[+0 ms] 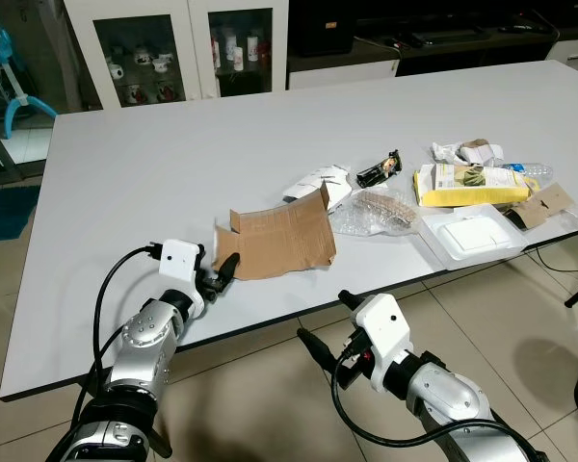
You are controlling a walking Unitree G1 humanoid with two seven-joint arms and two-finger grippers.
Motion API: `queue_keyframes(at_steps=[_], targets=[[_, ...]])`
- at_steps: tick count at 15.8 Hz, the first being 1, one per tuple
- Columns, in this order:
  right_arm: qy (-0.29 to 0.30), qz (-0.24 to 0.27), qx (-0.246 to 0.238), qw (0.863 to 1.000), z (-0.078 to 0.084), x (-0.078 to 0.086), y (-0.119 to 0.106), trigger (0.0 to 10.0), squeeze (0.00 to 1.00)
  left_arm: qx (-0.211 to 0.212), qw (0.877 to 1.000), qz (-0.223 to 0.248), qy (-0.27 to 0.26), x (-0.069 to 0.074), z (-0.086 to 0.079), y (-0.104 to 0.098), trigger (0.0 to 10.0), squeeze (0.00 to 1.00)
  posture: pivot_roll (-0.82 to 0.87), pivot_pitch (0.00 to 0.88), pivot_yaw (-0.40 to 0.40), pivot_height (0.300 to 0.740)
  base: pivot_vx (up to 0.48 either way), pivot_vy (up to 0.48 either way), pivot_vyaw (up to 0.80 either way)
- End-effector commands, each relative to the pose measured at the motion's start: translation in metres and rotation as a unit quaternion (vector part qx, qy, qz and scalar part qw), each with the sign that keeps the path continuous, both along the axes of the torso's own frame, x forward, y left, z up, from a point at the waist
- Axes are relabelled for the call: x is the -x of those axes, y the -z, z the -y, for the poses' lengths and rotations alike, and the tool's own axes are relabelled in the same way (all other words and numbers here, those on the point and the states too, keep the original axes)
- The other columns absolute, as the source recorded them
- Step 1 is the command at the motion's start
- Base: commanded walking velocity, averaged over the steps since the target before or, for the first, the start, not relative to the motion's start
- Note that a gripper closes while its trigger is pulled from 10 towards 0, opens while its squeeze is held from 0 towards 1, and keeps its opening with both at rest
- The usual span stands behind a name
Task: Picking trash to rubbish bin
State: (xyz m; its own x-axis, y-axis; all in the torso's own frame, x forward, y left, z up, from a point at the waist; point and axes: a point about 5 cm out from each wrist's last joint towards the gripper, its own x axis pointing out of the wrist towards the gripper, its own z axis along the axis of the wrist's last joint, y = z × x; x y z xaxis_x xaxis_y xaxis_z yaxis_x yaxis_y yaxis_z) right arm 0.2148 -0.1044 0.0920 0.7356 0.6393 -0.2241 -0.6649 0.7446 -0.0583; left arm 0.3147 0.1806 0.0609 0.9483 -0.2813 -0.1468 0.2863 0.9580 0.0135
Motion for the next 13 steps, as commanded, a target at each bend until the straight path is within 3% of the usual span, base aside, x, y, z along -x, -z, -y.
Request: queue_keyframes(at_steps=[1,13], targets=[[0.001,0.001,0.004,1.0,0.001,-0.0005,0.0008,10.0,0.0,-0.003,1.0,-0.009,-0.014,-0.0009,-0.0001,0.0026,0.0,0.0,-0.09,0.0,-0.001,0.74,0.0,0.0,0.0],[-0.003,0.002,0.004,1.0,-0.0029,-0.0071,0.0021,10.0,0.0,0.015,0.997,-0.02,-0.071,0.0012,-0.0085,0.0073,0.0,0.0,-0.07,0.0,-0.026,0.74,0.0,0.0,0.0]])
